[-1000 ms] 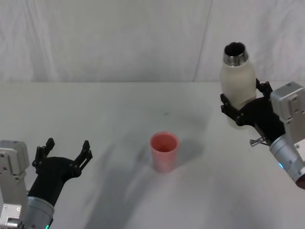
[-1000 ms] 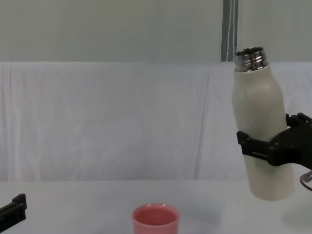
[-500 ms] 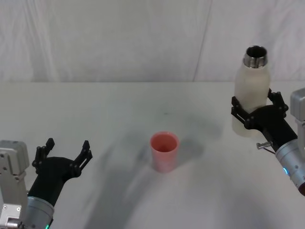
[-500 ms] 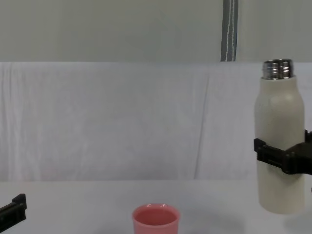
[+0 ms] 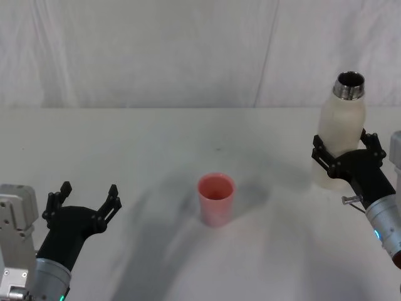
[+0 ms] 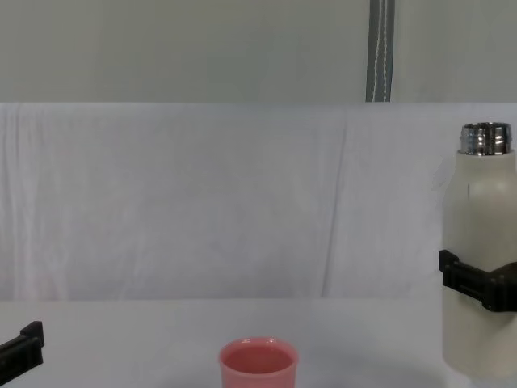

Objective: Grasp the thermos with one hand and pour water into the cup lid.

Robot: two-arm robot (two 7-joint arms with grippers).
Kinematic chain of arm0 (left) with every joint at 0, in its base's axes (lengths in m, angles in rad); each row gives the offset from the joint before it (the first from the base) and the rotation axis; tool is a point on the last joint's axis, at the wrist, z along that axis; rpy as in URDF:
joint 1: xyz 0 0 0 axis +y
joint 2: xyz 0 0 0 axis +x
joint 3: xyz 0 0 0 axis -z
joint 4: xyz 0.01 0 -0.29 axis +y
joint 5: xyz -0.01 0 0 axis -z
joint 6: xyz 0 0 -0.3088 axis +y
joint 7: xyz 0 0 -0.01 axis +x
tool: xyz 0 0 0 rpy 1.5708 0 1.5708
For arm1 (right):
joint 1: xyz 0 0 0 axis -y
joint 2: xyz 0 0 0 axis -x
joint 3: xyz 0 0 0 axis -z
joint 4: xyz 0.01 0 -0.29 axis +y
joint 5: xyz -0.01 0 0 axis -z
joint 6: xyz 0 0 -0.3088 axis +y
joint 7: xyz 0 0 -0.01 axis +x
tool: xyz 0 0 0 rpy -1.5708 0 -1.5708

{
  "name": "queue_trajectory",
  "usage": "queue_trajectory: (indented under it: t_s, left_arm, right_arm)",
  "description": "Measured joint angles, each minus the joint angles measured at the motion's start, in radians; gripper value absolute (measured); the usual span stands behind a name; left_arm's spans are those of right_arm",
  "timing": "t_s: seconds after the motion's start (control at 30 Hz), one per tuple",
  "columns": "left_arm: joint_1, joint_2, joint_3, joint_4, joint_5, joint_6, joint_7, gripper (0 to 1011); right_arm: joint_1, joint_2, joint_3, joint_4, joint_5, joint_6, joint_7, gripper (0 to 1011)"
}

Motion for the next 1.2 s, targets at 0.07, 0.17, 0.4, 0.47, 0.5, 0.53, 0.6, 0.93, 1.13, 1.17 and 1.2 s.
queue_trajectory:
  t_s: [0.07, 0.17, 0.4, 0.47, 0.5, 0.53, 0.6, 0.93, 1.13, 1.17, 1.2]
  left_arm:
    - [0.0, 0.0, 0.0, 0.0, 0.0, 0.0, 0.0, 1001]
    - [0.0, 0.0, 0.0, 0.0, 0.0, 0.0, 0.0, 1001]
    - [0.0, 0.0, 0.0, 0.0, 0.0, 0.0, 0.0, 1001]
    - [0.0, 0.0, 0.0, 0.0, 0.0, 0.0, 0.0, 1001]
    - [0.0, 0.0, 0.0, 0.0, 0.0, 0.0, 0.0, 1001]
    - [0.0, 0.0, 0.0, 0.0, 0.0, 0.0, 0.0, 1001]
    - [0.0, 0.0, 0.0, 0.0, 0.0, 0.0, 0.0, 1001]
    - [0.0, 0.0, 0.0, 0.0, 0.0, 0.0, 0.0, 1001]
    - [0.0, 0.0, 0.0, 0.0, 0.0, 0.0, 0.0, 1001]
    - [0.0, 0.0, 0.0, 0.0, 0.0, 0.0, 0.0, 1001]
    - [0.0, 0.0, 0.0, 0.0, 0.0, 0.0, 0.0, 1001]
  right_arm:
    - [-0.003, -0.001, 0.002, 0.003, 0.004, 0.0, 0.0, 950]
    - [-0.007, -0.003, 0.005, 0.005, 0.009, -0.001, 0.001, 950]
    - [-0.017, -0.004, 0.01, 0.009, 0.016, -0.01, 0.005, 950]
    - [-0.021, -0.004, 0.011, 0.013, 0.02, -0.013, 0.009, 950]
    - [-0.022, -0.003, 0.011, 0.014, 0.022, -0.014, 0.01, 950]
    - [-0.023, -0.003, 0.011, 0.015, 0.023, -0.014, 0.011, 950]
    - [-0.025, -0.003, 0.011, 0.018, 0.025, -0.016, 0.015, 950]
    - [-0.03, -0.003, 0.011, 0.036, 0.04, -0.021, 0.023, 950]
    - [-0.034, -0.006, 0.014, 0.044, 0.049, -0.022, 0.023, 950]
    - [-0.034, -0.007, 0.014, 0.045, 0.05, -0.022, 0.023, 950]
    - [-0.034, -0.007, 0.015, 0.047, 0.052, -0.022, 0.023, 950]
